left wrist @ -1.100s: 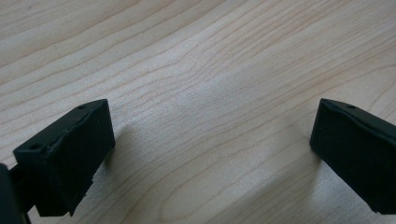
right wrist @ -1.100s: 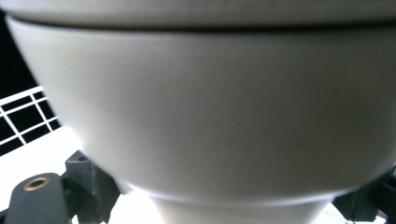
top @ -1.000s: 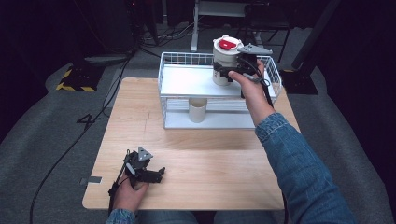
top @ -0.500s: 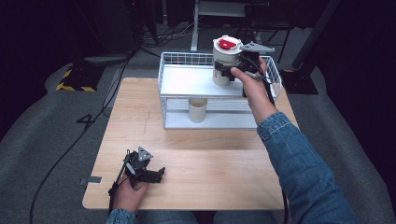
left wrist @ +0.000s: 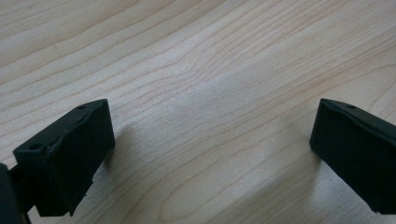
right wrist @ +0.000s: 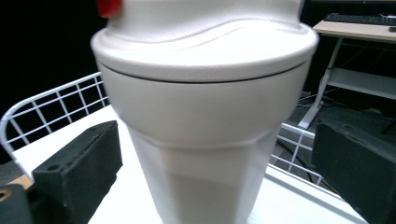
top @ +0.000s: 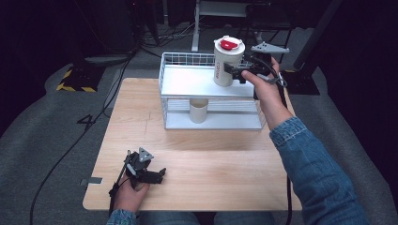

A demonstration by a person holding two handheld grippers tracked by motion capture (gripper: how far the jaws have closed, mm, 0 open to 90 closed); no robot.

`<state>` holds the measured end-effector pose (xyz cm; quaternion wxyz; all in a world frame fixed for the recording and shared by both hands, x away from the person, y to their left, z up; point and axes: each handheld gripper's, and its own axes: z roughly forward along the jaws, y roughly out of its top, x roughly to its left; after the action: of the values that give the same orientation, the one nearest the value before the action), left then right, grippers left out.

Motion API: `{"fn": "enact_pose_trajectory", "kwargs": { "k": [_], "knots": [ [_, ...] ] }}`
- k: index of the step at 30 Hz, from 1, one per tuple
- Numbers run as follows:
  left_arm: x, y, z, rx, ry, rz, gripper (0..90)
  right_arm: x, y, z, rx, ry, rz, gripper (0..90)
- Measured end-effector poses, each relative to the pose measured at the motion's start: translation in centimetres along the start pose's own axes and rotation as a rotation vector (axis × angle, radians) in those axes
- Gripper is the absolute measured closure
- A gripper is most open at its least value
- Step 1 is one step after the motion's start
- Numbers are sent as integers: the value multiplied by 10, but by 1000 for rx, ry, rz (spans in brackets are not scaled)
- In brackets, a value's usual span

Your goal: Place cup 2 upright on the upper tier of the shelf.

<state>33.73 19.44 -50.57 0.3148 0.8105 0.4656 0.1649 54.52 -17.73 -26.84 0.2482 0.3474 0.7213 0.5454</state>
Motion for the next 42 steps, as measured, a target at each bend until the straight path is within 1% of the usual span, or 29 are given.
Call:
{"fn": "enact_pose_trajectory", "kwargs": {
  "k": [5, 9, 14, 19, 22, 25, 33, 35, 42],
  "knots": [
    [0, 0, 0, -1, -2, -3, 4, -1, 0, -14, 1, 18, -7, 30],
    [0, 0, 0, -3, -2, -5, 4, 1, -1, -25, 4, 47, -10, 40],
    [-1, -1, 0, -5, 0, -6, 4, 5, -6, -42, 9, 72, -29, 44],
    [-1, -2, -2, -2, -4, -2, 4, 6, -13, -62, 15, 97, -35, 52],
    [-1, -2, -2, -3, -3, -1, 4, 6, -19, -74, 29, 103, -43, 59],
    [-1, -2, -2, -3, -3, -1, 4, 6, -23, -86, 32, 107, -59, 65],
    [0, -1, 0, -4, -7, 3, 3, 7, -38, -121, 47, 114, -84, 84],
    [0, -1, 0, -2, -8, 2, 3, 7, -43, -129, 51, 120, -80, 86],
    [1, 2, 2, 0, -9, 3, 3, 5, -62, -153, 75, 106, -74, 98]
  ]
}}
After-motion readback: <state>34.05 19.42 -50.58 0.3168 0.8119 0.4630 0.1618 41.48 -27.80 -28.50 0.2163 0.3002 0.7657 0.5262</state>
